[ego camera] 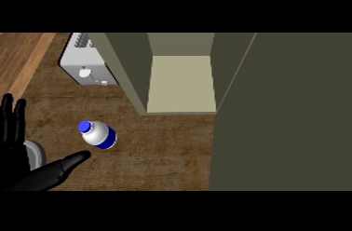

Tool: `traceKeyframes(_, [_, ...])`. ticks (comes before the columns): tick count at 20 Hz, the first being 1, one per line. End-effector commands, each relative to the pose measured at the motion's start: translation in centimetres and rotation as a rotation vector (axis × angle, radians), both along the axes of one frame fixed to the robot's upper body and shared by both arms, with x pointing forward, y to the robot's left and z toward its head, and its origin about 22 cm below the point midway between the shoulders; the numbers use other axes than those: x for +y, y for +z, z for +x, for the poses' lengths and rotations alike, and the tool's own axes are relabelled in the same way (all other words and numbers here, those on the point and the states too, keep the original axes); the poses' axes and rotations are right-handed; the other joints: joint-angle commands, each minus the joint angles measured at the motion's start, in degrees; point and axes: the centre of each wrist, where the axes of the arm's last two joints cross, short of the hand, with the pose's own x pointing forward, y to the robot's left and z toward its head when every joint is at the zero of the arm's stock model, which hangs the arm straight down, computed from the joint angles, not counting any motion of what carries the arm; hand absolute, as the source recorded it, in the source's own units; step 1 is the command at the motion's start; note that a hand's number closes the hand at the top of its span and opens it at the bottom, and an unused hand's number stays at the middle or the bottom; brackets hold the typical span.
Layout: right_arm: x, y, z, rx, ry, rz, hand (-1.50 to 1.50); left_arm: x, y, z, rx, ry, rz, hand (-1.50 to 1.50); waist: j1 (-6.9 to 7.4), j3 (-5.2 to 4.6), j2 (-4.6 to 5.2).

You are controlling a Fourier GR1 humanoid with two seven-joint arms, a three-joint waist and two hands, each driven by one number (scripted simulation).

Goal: Pick up the bottled water, place it into the cabinet and close the cabinet

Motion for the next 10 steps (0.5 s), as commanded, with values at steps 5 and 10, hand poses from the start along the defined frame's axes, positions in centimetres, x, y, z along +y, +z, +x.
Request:
traceKeyframes(5, [-0.7, 1.1, -4.3, 0.050, 0.021, 0.018, -1.50, -2.6, 2.5, -4.3, 0.061, 0.067, -0.053, -1.50, 0.39, 0.08, 0.01])
traceKeyframes(10, [-0.2, 2.0, -6.0, 0.054, 0.027, 0.023, -1.50, -2.9, 0.4, -2.0, 0.109, 0.075, -0.049, -1.50, 0.03, 0.04, 0.09])
